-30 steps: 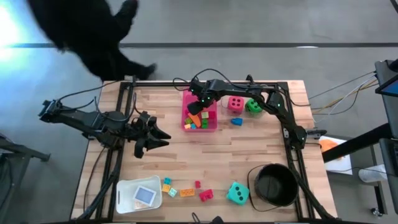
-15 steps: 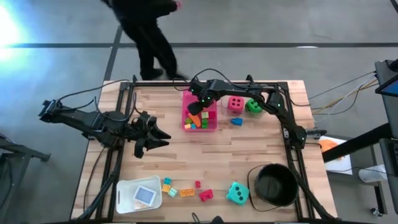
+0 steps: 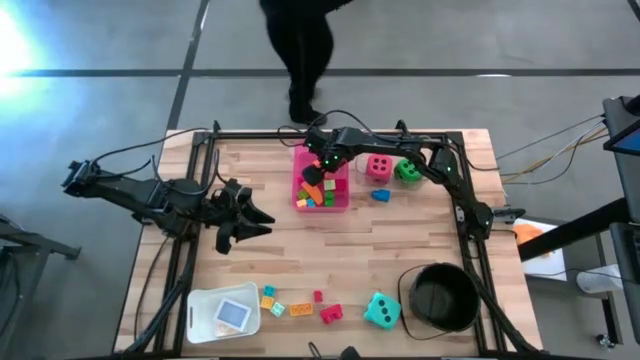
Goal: Pick & Place Toys
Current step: Put the dark blue game piece into the red bin
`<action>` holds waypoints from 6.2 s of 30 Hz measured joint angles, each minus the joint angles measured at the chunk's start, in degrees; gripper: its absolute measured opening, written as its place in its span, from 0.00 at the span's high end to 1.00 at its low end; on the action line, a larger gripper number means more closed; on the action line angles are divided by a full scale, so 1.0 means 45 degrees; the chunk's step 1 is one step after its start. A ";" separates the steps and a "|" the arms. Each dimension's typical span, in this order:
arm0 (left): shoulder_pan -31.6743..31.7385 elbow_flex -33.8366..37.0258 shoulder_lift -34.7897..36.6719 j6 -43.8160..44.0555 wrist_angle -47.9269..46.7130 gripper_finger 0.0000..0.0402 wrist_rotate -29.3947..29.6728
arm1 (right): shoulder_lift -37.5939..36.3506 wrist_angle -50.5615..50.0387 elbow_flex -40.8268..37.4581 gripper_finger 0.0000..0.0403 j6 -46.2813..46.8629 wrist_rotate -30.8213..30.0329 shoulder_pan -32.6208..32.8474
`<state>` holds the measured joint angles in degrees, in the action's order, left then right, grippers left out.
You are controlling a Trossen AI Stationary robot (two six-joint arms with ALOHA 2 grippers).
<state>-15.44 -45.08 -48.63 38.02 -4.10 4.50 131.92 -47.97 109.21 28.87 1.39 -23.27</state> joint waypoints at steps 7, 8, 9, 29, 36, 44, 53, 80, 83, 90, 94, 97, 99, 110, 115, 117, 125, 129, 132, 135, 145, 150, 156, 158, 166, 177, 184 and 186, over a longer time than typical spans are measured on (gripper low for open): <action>0.0000 0.0000 -0.0001 0.0136 -0.0005 0.55 -0.0001 | -0.0476 -0.0247 -0.0014 0.31 -0.0195 -0.0028 -0.0005; 0.0000 0.0000 0.0002 0.0136 -0.0008 0.55 0.0002 | -0.0608 -0.0355 -0.0010 0.31 -0.0268 -0.0049 -0.0005; 0.0000 0.0000 0.0003 0.0136 -0.0019 0.55 0.0003 | -0.0764 -0.0438 -0.0010 0.31 -0.0352 -0.0049 -0.0005; 0.0112 0.0000 -0.0164 0.0290 -0.3114 0.55 0.0673 | -0.4598 -0.4548 -0.0188 0.30 -0.0855 0.0091 0.1142; 0.0112 0.0000 -0.1484 -0.0300 -0.3395 0.55 0.0386 | -0.7435 -0.4581 -0.1891 0.30 -0.0098 -0.0012 0.1824; 0.0148 0.0000 -0.2444 -0.0907 -0.3457 0.55 -0.0467 | -1.0614 -0.3262 -0.5090 0.30 0.1647 -0.0019 0.3403; 0.0336 0.0000 -0.3172 -0.0763 -0.3751 0.55 -0.0980 | -1.2638 -0.2783 -0.7115 0.30 0.3791 -0.0548 0.5722; 0.1118 -0.0005 -0.3130 0.4055 -0.4099 0.55 -0.1949 | -1.1867 0.2863 -1.3181 0.30 1.3022 -0.4255 0.4497; 0.1122 -0.0005 -0.3130 0.3879 -0.4102 0.55 -0.2061 | -1.1868 0.3141 -1.3652 0.30 1.2951 -0.4369 0.3864; 0.1122 -0.0005 -0.3130 0.3745 -0.4104 0.55 -0.2110 | -1.1249 0.3095 -1.3964 0.30 1.2336 -0.4352 0.3017; 0.1122 -0.0005 -0.3130 0.3745 -0.4104 0.55 -0.2115 | -1.0513 0.3083 -1.3928 0.30 1.2498 -0.4417 0.2716; 0.1132 -0.0005 -0.3130 0.3755 -0.4101 0.55 -0.2110 | -0.9890 0.3113 -1.3632 0.30 1.2461 -0.4611 0.2533; 0.1132 -0.0005 -0.3130 0.3765 -0.4102 0.55 -0.2112 | -0.9522 0.3040 -1.3411 0.30 1.2631 -0.4634 0.2362; 0.1132 -0.0005 -0.3130 0.3847 -0.4104 0.55 -0.2114 | -0.7743 0.2746 -1.2523 0.30 1.2831 -0.4247 0.2065; 0.1132 -0.0005 -0.3130 0.3847 -0.4104 0.55 -0.2115 | -0.7465 0.2692 -1.2434 0.30 1.2978 -0.4095 0.2069; 0.1132 -0.0005 -0.3130 0.3847 -0.4104 0.55 -0.2115 | -0.7466 0.2701 -1.2439 0.31 1.2931 -0.4061 0.2069; 0.1132 -0.0005 -0.3130 0.3648 -0.4104 0.55 -0.2119 | -0.7504 0.2706 -1.2439 0.39 1.2928 -0.4012 0.2050; 0.1132 -0.0005 -0.3130 0.3648 -0.4104 0.55 -0.2119 | -0.7509 0.2699 -1.2439 0.39 1.2982 -0.3910 0.2050; 0.1132 -0.0005 -0.3130 0.3643 -0.4104 0.55 -0.2119 | -0.7514 0.2687 -1.2439 0.37 1.2982 -0.3783 0.2050; 0.1132 -0.0005 -0.3130 0.3643 -0.4104 0.55 -0.2119 | -0.7518 0.2687 -1.2439 0.37 1.2982 -0.3682 0.2059; 0.1138 -0.0005 -0.3130 0.3603 -0.4109 0.55 -0.2115 | -0.7902 0.2634 -1.2478 0.37 1.2624 -0.3147 0.2793; 0.1203 -0.0005 -0.3130 0.3502 -0.4111 0.55 -0.2110 | -0.8795 0.2801 -1.2473 0.37 1.1566 -0.2965 0.3479; 0.1205 -0.0005 -0.3130 0.3502 -0.4148 0.55 -0.2111 | -1.0498 0.3131 -1.2463 0.37 1.0810 -0.2817 0.4337; 0.1205 -0.0005 -0.3130 0.3502 -0.4153 0.55 -0.2155 | -1.1009 0.3531 -1.2463 0.37 1.0629 -0.2837 0.4504; 0.1200 -0.0005 -0.3130 0.3510 -0.4133 0.55 -0.2343 | -1.1635 0.5556 -1.1666 0.37 0.9042 -0.3301 0.4589; -0.0387 -0.1491 -0.2665 0.0513 -0.3694 0.63 -0.0308 | -0.8730 0.5362 -0.7841 0.37 0.5665 -0.2574 0.3077; -0.1798 -0.2606 -0.2401 -0.0329 -0.4910 0.69 0.1563 | -0.6661 0.4999 -0.5401 0.37 0.3696 -0.1298 0.2236; -0.1994 -0.2705 -0.2398 -0.0143 -0.5250 0.69 0.1756 | -0.6055 0.4325 -0.4614 0.37 0.3177 -0.1253 0.2057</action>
<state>-24.41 -57.25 -59.43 37.38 -27.72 12.40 104.67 -28.51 88.45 43.17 -4.25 -14.01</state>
